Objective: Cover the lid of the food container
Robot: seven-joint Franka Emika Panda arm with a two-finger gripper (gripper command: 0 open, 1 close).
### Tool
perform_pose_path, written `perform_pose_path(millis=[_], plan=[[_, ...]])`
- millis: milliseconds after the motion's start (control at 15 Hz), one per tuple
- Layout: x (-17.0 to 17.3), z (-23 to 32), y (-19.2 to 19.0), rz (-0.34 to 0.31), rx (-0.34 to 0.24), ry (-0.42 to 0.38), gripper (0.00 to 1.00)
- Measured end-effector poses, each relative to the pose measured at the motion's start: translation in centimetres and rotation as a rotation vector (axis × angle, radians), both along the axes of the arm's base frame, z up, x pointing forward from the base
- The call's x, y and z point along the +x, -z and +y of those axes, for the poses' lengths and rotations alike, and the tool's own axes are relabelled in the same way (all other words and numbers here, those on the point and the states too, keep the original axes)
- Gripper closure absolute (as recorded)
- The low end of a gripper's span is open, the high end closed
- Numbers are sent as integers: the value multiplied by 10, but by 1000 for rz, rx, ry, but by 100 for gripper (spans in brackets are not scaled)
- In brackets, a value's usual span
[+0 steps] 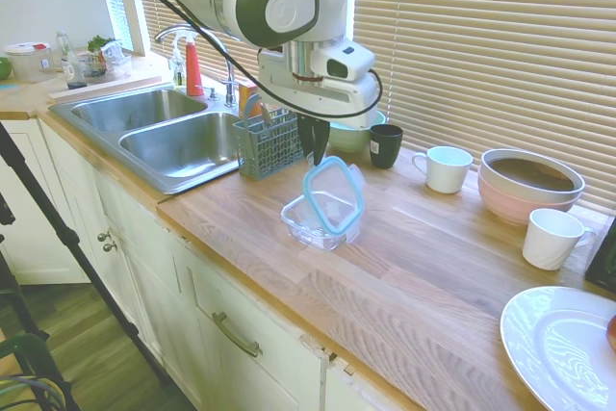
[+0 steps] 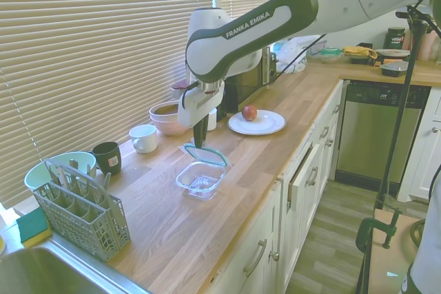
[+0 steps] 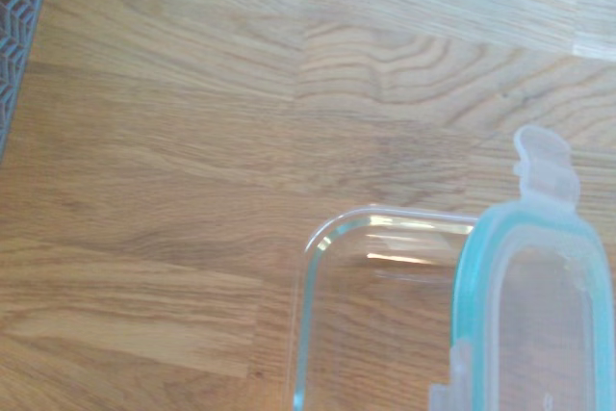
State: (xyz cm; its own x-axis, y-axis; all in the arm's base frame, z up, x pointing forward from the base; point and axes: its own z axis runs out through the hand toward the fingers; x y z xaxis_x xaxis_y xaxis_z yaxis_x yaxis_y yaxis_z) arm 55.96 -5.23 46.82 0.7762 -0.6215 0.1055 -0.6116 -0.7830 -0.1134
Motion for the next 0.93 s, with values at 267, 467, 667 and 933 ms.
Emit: perform_pose_path(millis=[267, 467, 667, 933], plan=[[10, 37, 25, 31, -50, -22, 100], [17, 49, 52, 51, -79, -37, 100], [19, 55, 73, 66, -93, -53, 100], [19, 61, 83, 76, -119, -72, 100]])
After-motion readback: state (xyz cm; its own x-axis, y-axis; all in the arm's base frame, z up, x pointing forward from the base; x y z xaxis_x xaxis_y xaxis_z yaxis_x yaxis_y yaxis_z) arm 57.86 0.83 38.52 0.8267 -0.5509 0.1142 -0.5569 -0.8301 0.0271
